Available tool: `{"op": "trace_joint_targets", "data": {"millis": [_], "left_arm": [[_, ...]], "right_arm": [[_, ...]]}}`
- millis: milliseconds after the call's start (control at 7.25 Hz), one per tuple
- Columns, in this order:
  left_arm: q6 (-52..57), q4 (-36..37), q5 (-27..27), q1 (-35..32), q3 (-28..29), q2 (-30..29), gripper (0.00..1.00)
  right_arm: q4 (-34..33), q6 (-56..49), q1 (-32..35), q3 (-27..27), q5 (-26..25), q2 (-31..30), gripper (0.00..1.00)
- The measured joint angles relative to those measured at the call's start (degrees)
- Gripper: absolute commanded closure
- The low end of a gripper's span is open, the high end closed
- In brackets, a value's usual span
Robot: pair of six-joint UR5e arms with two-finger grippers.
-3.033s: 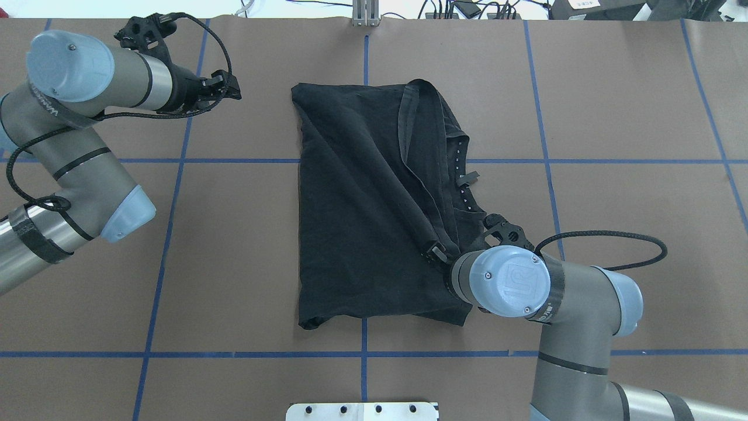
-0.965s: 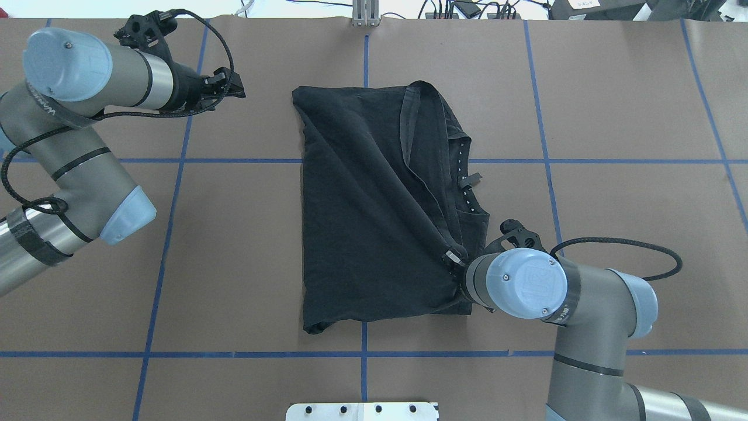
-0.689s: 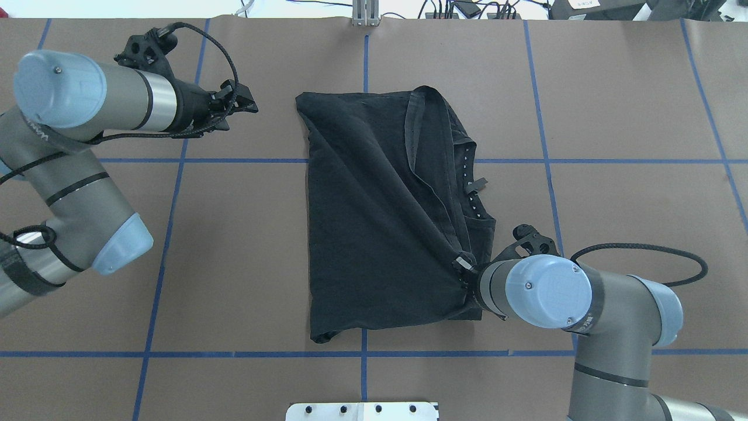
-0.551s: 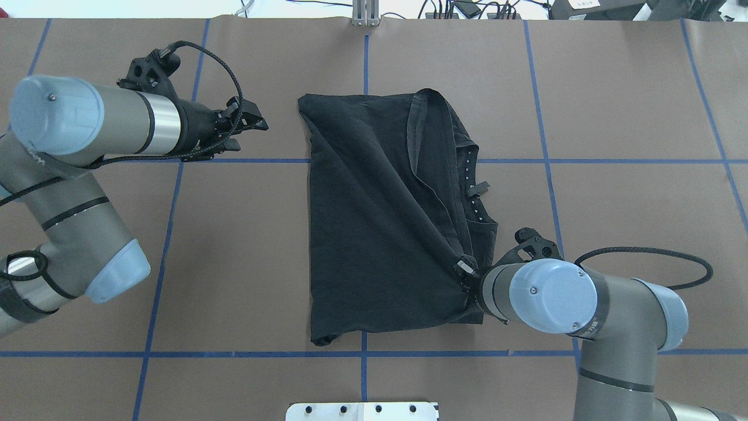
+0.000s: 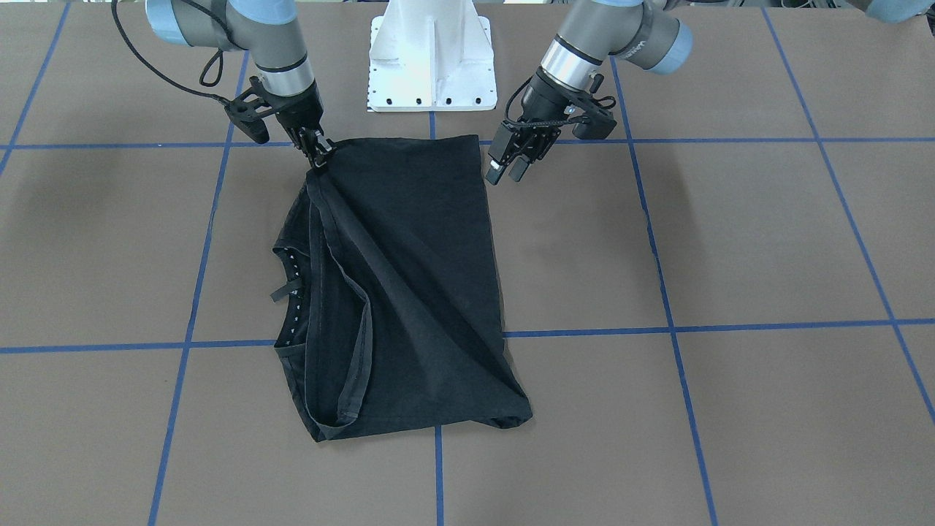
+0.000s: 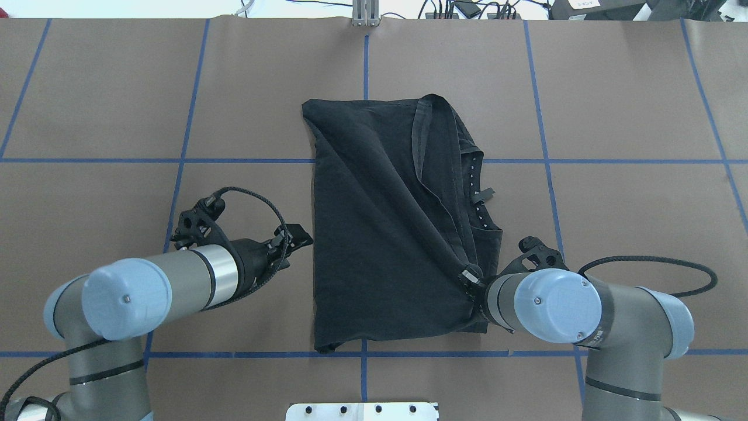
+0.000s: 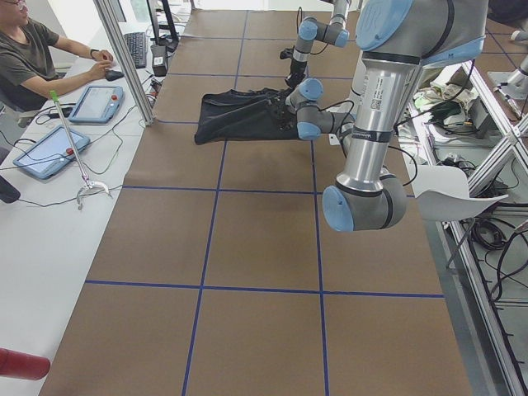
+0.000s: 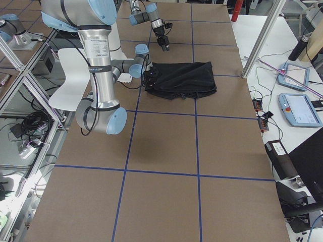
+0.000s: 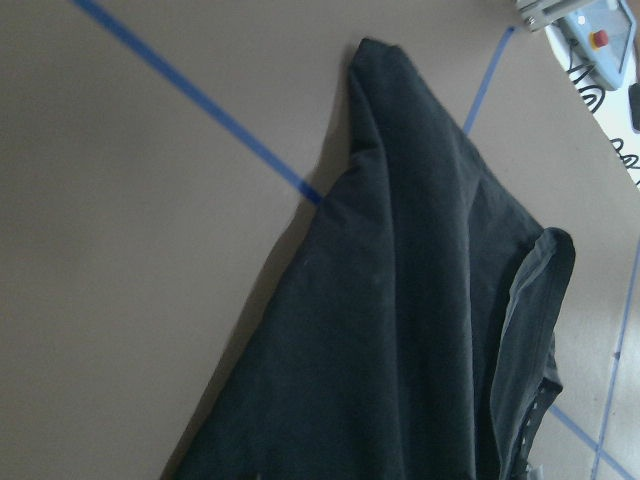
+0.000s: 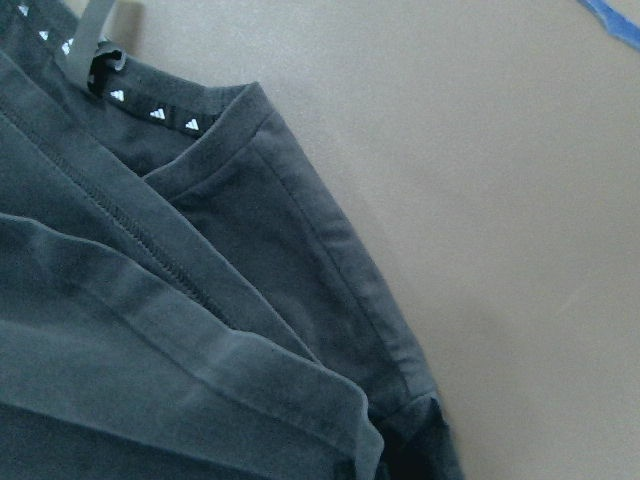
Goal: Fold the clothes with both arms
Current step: 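Lower the left gripper to the shirt's other near corner and grasp it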
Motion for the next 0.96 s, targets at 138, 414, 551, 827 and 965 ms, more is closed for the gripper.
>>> {"op": "trace_joint_targets", "data": {"millis": [138,414,551,827,965], "left_arm": [[-0.7,0.1,1.3,2.6,0.1,0.6,0.3],[-2.5,0.1,1.8,6.5,0.9,0.7,0.3],[-3.0,0.1,1.8,8.0,1.5,0.6,0.31],[-3.3,0.2,1.8,10.1,2.9,0.0,0.34],[-3.3,0.2,1.8,10.7,3.7,-0.4,0.38]], "right_arm": [[0.0,0.0,0.0,0.0,0.2,0.1,1.0],[0.1,0.0,0.0,0.1,0.6,0.2,1.0],[0.1,0.0,0.0,0.1,0.6,0.3,1.0],[0.1,0.0,0.0,0.1,0.7,0.4,1.0],[0.2,0.0,0.0,0.0,0.7,0.4,1.0]]}}
